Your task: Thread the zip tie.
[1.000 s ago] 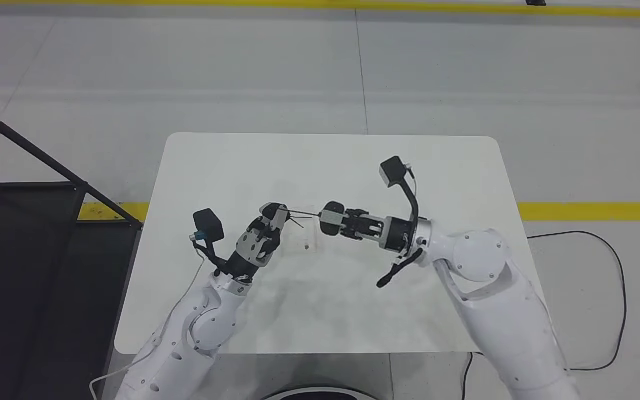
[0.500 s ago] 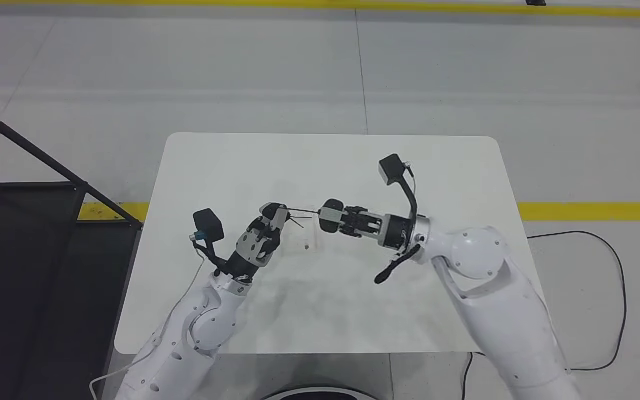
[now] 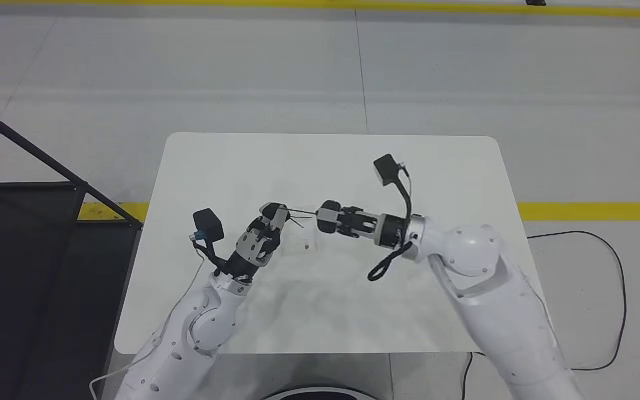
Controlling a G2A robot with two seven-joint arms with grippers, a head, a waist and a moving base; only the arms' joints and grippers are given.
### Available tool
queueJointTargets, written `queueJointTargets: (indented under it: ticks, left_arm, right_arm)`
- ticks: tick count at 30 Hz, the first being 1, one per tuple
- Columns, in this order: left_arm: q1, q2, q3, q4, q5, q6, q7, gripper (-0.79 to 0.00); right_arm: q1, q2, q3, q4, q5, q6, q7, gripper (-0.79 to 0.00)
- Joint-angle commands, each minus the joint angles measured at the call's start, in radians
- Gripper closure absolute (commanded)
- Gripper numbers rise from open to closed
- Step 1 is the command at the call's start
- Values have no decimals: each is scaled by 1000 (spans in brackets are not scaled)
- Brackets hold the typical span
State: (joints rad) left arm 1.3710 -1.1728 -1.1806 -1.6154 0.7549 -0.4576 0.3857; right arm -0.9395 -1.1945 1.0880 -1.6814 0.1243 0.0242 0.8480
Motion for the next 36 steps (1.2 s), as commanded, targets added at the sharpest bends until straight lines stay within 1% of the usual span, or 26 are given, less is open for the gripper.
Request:
queueJointTargets:
  ticks: [1,6,11,20,36]
  left_arm:
    - [0,0,0,0,0,0,0,0]
    - [0,0,0,0,0,0,0,0]
    - [8,-3,-6,-18,3,22,-13,0]
    - [15,-12,-10,-23,29,41,6,0]
    - [9,-32,13,-9,116,102,67,0]
  right_arm:
    - [1,0,-3,0,-5,3,1,0]
    - [3,-1,-12,2,-16,7,-1,0]
    - [3,0,-18,3,-37,16,2,0]
    - [-2,2,-26,-1,-62,18,1,0]
    - [-13,2,-10,-1,-8,-26,5,0]
